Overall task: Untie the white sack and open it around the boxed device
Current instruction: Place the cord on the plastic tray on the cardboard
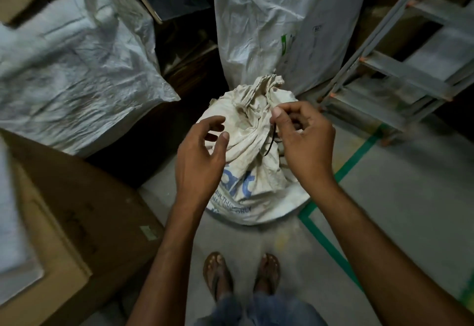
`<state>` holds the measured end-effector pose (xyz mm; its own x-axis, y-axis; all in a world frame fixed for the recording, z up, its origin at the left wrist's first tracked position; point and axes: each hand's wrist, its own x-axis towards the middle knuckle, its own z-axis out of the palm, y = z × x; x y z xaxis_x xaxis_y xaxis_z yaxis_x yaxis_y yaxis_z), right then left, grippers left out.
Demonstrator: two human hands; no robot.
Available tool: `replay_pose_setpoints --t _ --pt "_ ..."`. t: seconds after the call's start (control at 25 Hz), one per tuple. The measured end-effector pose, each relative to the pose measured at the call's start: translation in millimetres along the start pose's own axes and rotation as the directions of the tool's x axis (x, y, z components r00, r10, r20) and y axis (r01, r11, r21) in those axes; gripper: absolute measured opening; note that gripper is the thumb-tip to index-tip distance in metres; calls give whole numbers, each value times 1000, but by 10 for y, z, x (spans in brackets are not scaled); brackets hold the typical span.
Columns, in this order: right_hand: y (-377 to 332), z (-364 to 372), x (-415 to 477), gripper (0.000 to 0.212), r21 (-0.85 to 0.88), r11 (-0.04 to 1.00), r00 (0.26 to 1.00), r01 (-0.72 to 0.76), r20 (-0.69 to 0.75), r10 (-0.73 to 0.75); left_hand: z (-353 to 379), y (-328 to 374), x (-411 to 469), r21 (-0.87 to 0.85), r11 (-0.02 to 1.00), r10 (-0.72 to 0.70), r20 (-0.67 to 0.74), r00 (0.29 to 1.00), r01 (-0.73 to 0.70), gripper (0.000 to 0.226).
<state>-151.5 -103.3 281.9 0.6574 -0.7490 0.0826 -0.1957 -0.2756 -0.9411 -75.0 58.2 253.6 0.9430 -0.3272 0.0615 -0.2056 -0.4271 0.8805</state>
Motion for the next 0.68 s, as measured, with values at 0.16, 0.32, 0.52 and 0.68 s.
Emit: replay_pose_setpoints --t 0.16,0.32,0.52,0.68 --pt "-671 -96 -215 11 148 964 974 -221 78 212 -788 411 -281 10 1000 -8 -86 996 9 24" --pt "-1337 186 -568 11 183 950 958 -254 179 222 -1624 475 -499 22 1000 9 -176 984 -5 24" --pt "-2072 898 -1216 10 179 963 949 -200 281 145 -2679 292 -672 18 1000 -21 -226 974 26 21" --pt "-2501 1553 -1668 13 152 971 927 -186 355 122 -3599 -70 -791 -31 994 -110 -310 944 105 19"
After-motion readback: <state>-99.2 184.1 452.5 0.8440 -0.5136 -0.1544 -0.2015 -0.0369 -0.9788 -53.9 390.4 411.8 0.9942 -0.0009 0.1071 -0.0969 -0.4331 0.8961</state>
